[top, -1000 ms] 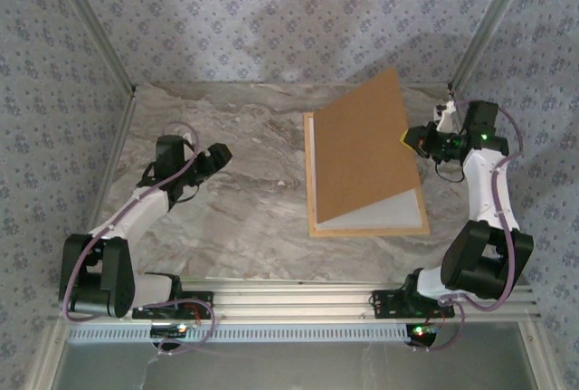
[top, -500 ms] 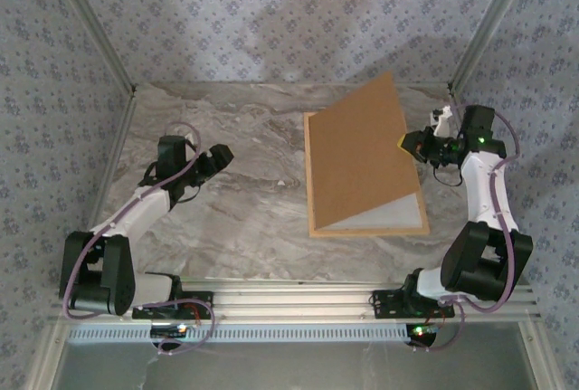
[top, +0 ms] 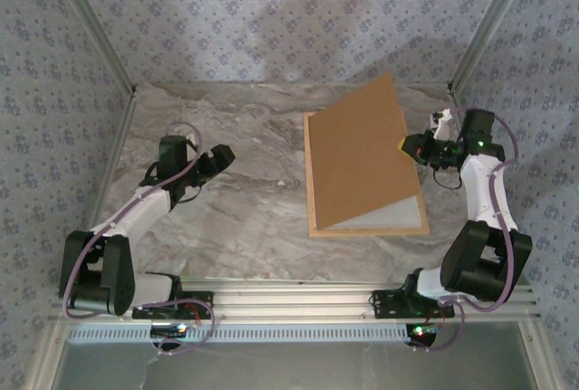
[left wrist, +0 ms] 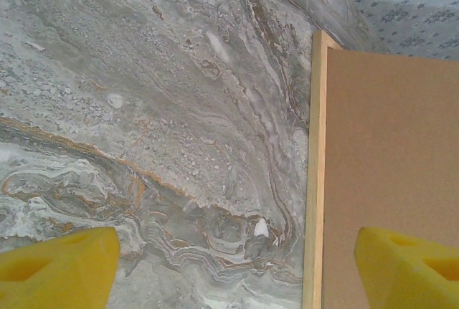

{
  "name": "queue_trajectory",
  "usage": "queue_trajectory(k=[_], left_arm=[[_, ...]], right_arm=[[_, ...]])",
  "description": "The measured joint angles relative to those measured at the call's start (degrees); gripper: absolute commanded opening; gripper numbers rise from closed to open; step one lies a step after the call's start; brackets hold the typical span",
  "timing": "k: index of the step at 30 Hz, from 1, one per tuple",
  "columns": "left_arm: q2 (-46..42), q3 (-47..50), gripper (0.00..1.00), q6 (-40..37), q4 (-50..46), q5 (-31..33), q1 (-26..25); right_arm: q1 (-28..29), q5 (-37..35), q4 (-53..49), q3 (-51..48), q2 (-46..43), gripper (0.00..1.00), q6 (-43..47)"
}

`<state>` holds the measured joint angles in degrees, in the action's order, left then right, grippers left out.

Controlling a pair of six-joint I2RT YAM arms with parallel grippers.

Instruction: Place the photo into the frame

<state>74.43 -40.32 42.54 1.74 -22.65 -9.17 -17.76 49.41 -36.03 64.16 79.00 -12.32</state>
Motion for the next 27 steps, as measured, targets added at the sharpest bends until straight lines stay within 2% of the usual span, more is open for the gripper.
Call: queue_trajectory(k=[15, 27], left_arm=[[0.7, 0.0, 0.86, 0.0, 0.0, -0.1, -0.1], [0.7, 0.0, 0.86, 0.0, -0.1, -0.1, -0.7]], right_arm=[[-1.7, 2.9, 7.5, -8.1, -0.9, 0.0, 1.2], [-1.8, 3.4, 8.0, -8.6, -1.5, 0.0, 1.9]])
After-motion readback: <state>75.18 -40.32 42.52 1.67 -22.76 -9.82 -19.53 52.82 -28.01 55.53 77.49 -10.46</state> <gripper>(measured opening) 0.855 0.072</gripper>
